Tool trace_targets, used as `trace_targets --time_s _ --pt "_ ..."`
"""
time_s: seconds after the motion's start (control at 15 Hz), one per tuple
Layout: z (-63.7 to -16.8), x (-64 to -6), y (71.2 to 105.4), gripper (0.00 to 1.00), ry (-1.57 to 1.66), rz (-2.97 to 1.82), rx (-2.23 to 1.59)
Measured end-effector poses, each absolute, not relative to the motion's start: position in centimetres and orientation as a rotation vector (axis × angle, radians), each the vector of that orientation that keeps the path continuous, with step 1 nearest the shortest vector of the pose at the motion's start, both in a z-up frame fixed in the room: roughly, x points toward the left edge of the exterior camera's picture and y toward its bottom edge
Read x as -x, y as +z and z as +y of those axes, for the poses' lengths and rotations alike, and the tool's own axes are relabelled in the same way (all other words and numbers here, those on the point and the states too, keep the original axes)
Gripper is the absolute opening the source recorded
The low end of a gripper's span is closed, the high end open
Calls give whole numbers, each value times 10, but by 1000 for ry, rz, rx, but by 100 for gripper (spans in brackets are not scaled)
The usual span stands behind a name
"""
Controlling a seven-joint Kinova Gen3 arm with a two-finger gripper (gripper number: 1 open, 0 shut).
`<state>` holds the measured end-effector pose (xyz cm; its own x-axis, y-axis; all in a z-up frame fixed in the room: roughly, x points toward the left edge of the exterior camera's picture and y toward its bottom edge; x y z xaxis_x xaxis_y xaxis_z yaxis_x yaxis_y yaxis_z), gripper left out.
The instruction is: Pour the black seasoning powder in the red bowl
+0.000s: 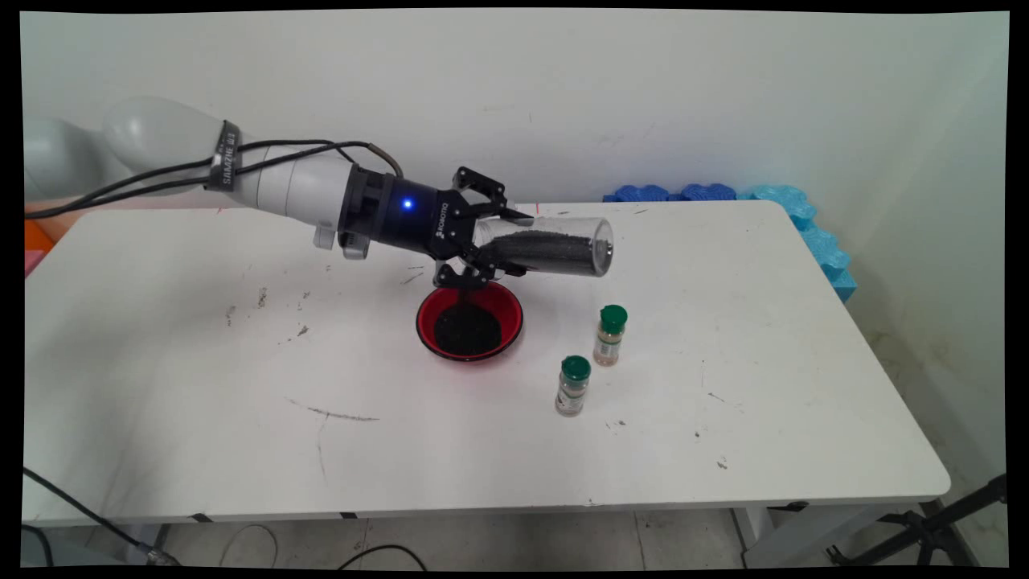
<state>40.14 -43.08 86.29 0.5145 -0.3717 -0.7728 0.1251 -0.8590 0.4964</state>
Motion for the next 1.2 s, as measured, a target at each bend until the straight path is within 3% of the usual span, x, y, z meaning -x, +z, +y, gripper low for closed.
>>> trace_targets --time_s 1.2 --pt "-432 -402 890 0 -1030 -699 -2125"
